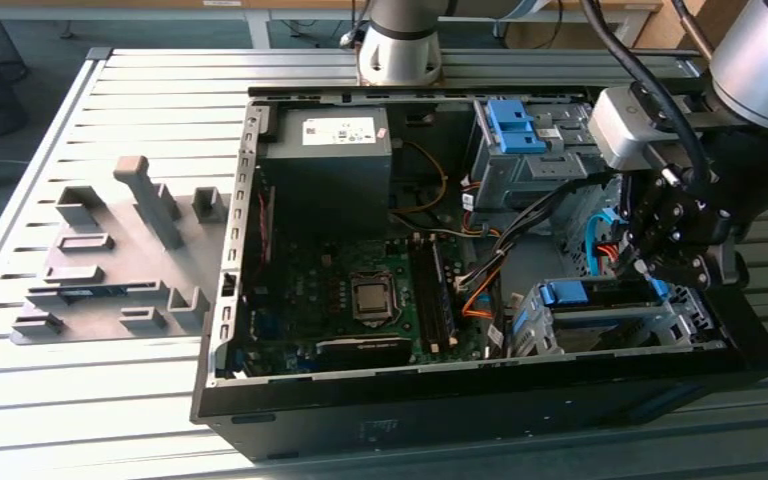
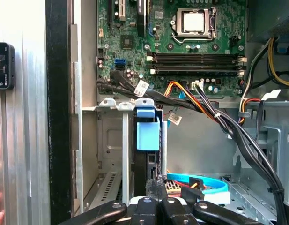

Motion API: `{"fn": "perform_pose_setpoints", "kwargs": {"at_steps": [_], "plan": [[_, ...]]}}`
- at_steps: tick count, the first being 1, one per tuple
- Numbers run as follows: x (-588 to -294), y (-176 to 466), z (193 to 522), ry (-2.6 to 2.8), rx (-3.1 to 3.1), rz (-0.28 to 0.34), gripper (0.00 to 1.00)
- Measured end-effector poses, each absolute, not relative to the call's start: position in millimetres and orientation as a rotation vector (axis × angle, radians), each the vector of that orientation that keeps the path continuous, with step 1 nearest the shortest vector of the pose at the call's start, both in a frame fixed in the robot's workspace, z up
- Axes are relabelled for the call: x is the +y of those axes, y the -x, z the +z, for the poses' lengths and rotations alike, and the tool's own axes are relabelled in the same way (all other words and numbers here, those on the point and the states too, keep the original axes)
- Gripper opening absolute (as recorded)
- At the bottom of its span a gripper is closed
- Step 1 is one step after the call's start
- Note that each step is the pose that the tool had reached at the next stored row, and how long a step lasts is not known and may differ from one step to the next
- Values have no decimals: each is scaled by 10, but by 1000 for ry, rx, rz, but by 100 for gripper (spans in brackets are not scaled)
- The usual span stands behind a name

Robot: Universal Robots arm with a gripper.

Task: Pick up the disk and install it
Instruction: 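Insert the second disk wire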

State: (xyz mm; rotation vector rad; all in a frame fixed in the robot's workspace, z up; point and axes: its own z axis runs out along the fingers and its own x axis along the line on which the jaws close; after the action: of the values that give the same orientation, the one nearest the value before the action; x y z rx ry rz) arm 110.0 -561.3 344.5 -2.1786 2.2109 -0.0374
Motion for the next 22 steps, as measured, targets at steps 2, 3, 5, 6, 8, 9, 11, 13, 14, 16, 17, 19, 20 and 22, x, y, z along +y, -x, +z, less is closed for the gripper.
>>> {"fn": "perform_pose_setpoints", "kwargs": {"at_steps": [2,3,5,6,8,9,11,13,14,16,17,19,20,22], "plan": [[-5612,-1068,3445,2179,2210,-37,11],[-5612,-1042,3446,2178,2210,-37,11],[-5612,-1016,3463,2178,2210,-37,11],[-5612,-1005,3482,2178,2209,-37,11],[-5612,-995,3551,2178,2209,-37,11],[-5612,-994,3589,2178,2209,-37,11],[-5612,-993,3655,2178,2209,-37,11],[-5612,-991,3716,2178,2209,-37,11],[-5612,-990,3748,2178,2209,-37,11],[-5611,-990,3778,2178,2209,-37,11],[-5611,-990,3777,2178,2209,-37,11],[-5611,-990,3778,2178,2209,-37,11],[-5611,-990,3779,2178,2209,-37,11],[-5611,-990,3780,2178,2209,-37,11]]}}
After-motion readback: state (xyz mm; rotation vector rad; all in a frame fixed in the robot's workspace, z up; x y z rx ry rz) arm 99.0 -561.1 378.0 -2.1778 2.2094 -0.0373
